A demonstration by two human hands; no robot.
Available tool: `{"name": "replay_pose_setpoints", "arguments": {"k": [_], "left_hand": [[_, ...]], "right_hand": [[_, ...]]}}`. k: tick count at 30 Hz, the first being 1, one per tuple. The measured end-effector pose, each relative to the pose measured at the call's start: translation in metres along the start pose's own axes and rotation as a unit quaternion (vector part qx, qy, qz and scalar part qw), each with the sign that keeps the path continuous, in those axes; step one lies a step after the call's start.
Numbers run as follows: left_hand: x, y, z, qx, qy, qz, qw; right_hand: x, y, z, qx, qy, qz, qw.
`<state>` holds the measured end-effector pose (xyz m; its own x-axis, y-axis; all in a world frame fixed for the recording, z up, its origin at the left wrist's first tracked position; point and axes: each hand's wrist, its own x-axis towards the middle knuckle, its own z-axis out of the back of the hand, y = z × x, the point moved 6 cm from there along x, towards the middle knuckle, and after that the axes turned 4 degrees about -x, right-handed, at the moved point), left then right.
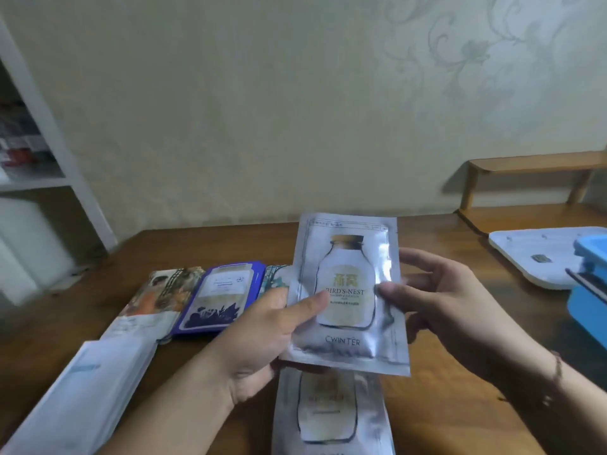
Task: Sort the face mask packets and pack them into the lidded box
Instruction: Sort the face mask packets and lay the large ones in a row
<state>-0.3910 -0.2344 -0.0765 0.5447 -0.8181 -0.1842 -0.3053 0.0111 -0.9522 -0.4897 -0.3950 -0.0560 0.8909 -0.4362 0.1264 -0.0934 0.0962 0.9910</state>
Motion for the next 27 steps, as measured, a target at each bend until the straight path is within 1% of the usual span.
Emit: {"name": "replay_pose_setpoints", "arguments": {"k": [2, 3, 5, 6, 10, 13, 14, 15, 17, 18, 19, 20, 21, 22, 24, 27], "left_hand": [[-0.016, 0.008, 0.012, 0.062, -0.028, -0.045, 0.997], [-0.026, 0.013, 0.021, 0.105, -0.06, -0.06, 0.991], [-0.044, 0.025, 0.037, 0.195, -0.123, -0.072, 0.97], [-0.051, 0.032, 0.043, 0.231, -0.139, -0.069, 0.961], [-0.061, 0.052, 0.051, 0.323, -0.148, -0.068, 0.932], [-0.064, 0.056, 0.051, 0.379, -0.145, -0.079, 0.91], [-0.066, 0.056, 0.05, 0.412, -0.15, -0.081, 0.895], [-0.067, 0.052, 0.049, 0.456, -0.164, -0.095, 0.869], [-0.067, 0.034, 0.042, 0.527, -0.198, -0.178, 0.807], [-0.063, 0.026, 0.036, 0.543, -0.188, -0.224, 0.787], [-0.054, 0.022, 0.028, 0.558, -0.157, -0.256, 0.773], [-0.042, 0.023, 0.022, 0.574, -0.117, -0.269, 0.764], [-0.029, 0.027, 0.017, 0.592, -0.077, -0.26, 0.759], [-0.017, 0.034, 0.014, 0.61, -0.045, -0.232, 0.757], [0.001, 0.048, 0.015, 0.634, -0.002, -0.164, 0.756], [0.009, 0.063, 0.02, 0.643, 0.012, -0.114, 0.757]], "right_hand": [[-0.006, -0.011, -0.008, 0.006, -0.005, -0.031, 0.999], [-0.01, -0.017, -0.012, -0.013, -0.006, -0.041, 0.999], [-0.018, -0.029, -0.02, -0.083, -0.002, -0.048, 0.995], [-0.021, -0.035, -0.024, -0.116, 0.006, -0.049, 0.992], [-0.029, -0.051, -0.033, -0.204, 0.023, -0.028, 0.978], [-0.032, -0.055, -0.032, -0.29, 0.032, -0.018, 0.956], [-0.033, -0.054, -0.03, -0.326, 0.025, -0.008, 0.945], [-0.034, -0.05, -0.025, -0.371, 0.0, 0.02, 0.928], [-0.037, -0.034, -0.02, -0.449, -0.079, 0.118, 0.882], [-0.038, -0.025, -0.025, -0.473, -0.093, 0.167, 0.86], [-0.037, -0.022, -0.034, -0.497, -0.079, 0.196, 0.841], [-0.033, -0.025, -0.043, -0.528, -0.048, 0.2, 0.824], [-0.028, -0.032, -0.052, -0.555, -0.009, 0.183, 0.811], [-0.023, -0.04, -0.057, -0.569, 0.028, 0.154, 0.807], [-0.017, -0.06, -0.059, -0.561, 0.078, 0.099, 0.818], [-0.018, -0.074, -0.054, -0.534, 0.097, 0.07, 0.837]]}}
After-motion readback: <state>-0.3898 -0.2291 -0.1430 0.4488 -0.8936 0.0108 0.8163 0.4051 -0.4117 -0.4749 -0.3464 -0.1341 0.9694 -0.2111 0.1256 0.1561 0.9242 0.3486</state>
